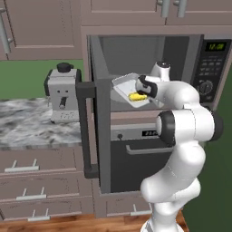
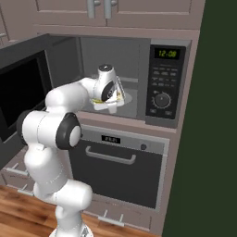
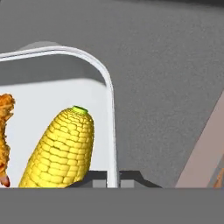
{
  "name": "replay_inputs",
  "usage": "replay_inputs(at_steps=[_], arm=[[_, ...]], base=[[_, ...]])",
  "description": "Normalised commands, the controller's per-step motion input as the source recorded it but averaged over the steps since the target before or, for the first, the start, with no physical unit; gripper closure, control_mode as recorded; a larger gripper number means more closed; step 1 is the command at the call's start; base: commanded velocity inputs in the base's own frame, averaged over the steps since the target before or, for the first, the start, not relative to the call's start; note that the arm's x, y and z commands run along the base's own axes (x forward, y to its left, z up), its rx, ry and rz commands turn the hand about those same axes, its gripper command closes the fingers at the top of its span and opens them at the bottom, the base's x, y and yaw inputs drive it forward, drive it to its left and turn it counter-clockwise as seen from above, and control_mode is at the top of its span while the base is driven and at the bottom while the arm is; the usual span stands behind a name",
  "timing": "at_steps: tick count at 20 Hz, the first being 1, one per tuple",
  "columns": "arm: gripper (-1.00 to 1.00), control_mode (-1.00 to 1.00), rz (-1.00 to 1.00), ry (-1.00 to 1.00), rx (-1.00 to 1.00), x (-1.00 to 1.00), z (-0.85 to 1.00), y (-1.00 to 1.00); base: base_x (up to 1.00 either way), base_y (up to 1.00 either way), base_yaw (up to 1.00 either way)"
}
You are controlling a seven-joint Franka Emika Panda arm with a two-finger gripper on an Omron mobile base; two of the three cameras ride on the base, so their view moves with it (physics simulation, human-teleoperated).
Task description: Place the tupperware containing the shrimp and corn meal in the microwave. Close the microwave door and press the start button to reheat the meal.
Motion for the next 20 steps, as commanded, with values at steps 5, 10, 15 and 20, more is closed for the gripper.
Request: replay_inputs(at_steps=[5,10,15,20], arm=[[1.0,-1.0,0.0,0.08,0.0,0.63,-0.01,0.0],[1.0,-1.0,-0.02,0.05,0.0,0.6,0.0,0.0],[1.0,-1.0,-0.16,0.0,0.0,0.39,0.0,-0.06],[-1.0,-1.0,-0.14,-0.04,0.0,0.02,-0.06,-0.05]], base=[[0.0,0.0,0.0],[0.0,0.0,0.0],[0.0,0.0,0.0],[0.0,0.0,0.0]])
